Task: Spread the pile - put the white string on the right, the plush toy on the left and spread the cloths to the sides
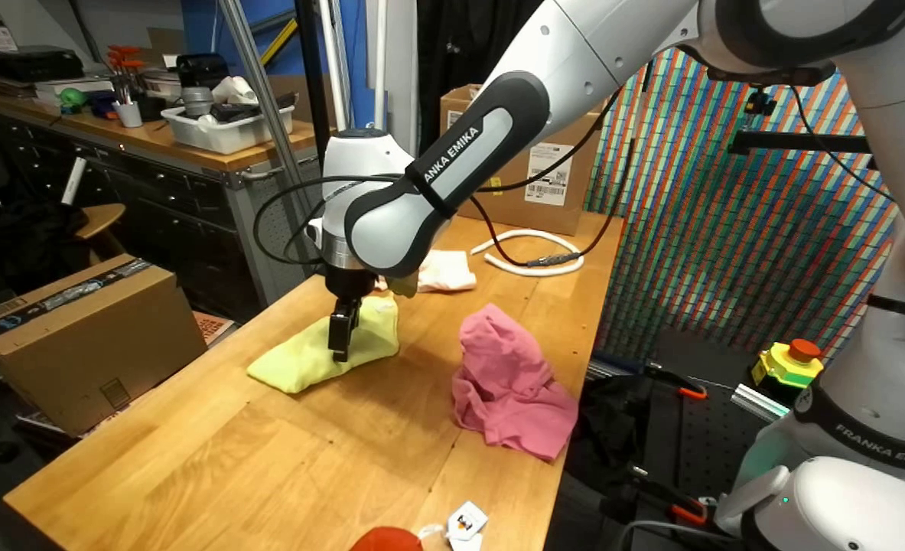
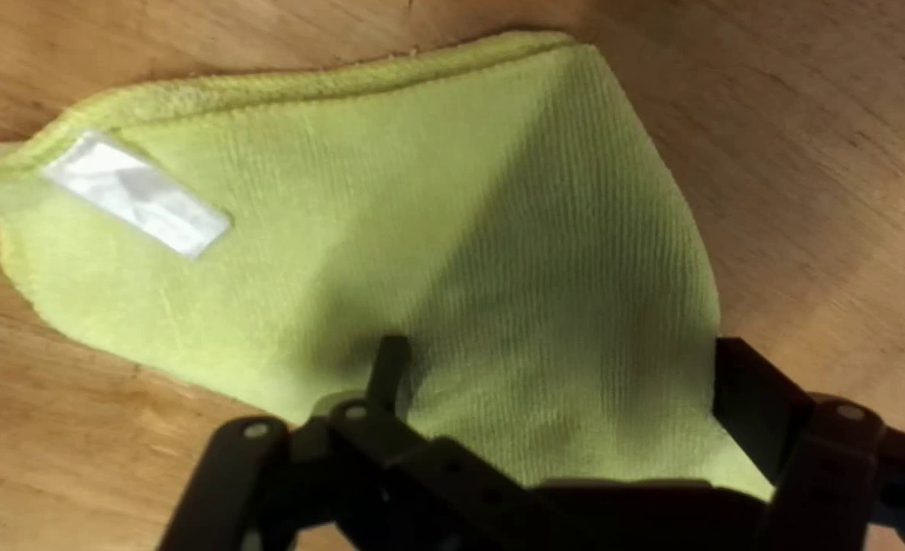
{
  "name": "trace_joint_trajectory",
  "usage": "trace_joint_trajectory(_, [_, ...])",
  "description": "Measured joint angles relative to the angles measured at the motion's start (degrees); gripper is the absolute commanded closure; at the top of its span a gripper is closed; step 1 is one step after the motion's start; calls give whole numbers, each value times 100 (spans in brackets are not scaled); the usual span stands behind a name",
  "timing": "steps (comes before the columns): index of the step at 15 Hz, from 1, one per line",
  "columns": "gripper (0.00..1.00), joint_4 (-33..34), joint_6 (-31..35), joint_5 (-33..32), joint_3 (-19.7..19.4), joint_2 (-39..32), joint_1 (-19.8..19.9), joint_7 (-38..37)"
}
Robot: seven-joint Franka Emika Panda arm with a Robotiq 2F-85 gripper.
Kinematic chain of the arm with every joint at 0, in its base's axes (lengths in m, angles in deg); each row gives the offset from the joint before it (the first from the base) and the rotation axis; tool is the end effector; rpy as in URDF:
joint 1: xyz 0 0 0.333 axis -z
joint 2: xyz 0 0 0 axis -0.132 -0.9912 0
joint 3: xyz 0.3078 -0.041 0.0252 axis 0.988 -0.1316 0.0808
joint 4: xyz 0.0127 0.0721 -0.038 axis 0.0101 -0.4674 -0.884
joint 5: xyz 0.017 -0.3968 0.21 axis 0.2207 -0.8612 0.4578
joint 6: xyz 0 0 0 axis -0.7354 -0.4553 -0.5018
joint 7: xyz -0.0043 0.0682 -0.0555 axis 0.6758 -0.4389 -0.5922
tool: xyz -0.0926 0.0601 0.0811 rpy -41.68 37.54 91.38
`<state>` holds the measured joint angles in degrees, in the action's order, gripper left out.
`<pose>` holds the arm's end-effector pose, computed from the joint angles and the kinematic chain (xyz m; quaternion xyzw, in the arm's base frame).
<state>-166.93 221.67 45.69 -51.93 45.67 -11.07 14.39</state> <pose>0.7069 0.1699 0.1301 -0.9602 -0.2656 -0.0792 0.0344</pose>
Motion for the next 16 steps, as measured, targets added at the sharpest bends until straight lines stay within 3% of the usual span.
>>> trace_joint_trajectory(16, [0, 927, -998, 2, 33, -624, -97, 89])
